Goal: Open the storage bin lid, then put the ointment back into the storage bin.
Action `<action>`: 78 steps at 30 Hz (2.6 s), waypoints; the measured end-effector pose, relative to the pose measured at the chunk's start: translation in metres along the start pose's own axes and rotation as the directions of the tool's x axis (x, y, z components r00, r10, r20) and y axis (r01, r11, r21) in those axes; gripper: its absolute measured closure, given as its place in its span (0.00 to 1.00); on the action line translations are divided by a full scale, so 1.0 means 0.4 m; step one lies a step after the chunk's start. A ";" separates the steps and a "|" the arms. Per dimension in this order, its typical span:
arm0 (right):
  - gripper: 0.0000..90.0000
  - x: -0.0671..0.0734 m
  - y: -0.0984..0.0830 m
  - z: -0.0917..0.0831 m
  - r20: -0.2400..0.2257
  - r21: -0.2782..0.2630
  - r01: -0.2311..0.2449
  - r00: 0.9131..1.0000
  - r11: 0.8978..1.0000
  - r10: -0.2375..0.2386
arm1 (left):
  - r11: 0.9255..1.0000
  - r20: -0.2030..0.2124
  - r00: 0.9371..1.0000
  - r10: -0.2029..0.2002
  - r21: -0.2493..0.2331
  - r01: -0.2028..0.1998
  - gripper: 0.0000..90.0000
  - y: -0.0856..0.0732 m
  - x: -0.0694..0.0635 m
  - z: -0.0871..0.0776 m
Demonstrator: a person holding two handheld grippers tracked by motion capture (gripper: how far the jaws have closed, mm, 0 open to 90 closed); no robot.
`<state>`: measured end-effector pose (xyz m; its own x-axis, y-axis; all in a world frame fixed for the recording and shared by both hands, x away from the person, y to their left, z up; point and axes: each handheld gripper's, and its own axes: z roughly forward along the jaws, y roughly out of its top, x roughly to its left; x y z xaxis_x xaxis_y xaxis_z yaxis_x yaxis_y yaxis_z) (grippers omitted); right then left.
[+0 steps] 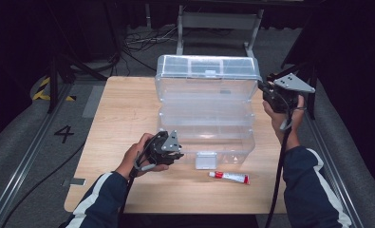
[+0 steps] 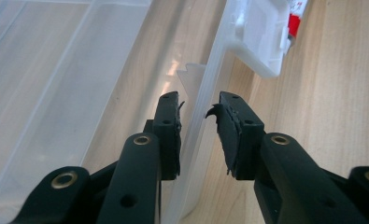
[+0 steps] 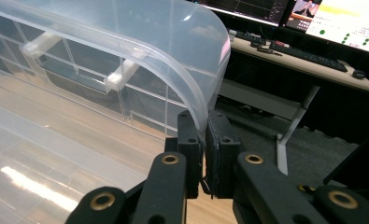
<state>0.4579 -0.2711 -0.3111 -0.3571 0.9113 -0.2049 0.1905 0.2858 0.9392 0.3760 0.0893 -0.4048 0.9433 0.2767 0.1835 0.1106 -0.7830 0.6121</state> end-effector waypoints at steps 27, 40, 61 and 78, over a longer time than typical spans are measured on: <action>0.95 -0.022 0.028 0.036 -0.025 0.044 0.006 1.000 0.999 -0.005 | 0.995 0.022 1.000 0.002 0.096 -0.004 0.87 0.033 0.004 0.043; 0.95 -0.007 0.030 0.023 -0.031 0.050 0.002 1.000 0.999 0.000 | 0.997 0.056 0.998 0.002 0.076 -0.006 0.87 0.005 0.018 0.028; 0.94 -0.027 0.058 0.094 -0.006 0.078 -0.030 0.999 0.996 0.031 | 0.998 0.054 0.998 0.016 0.066 -0.020 0.87 0.000 0.018 0.032; 0.93 -0.056 0.068 0.162 -0.025 0.101 -0.073 0.997 0.992 0.076 | 0.997 0.046 0.999 0.020 0.075 -0.023 0.86 0.003 0.015 0.036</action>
<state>0.5304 -0.2643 -0.2988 -0.3643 0.9228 -0.1256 0.3078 0.2466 0.9189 0.3864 0.0821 -0.4139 0.9586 0.2353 0.1604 0.1116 -0.8287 0.5485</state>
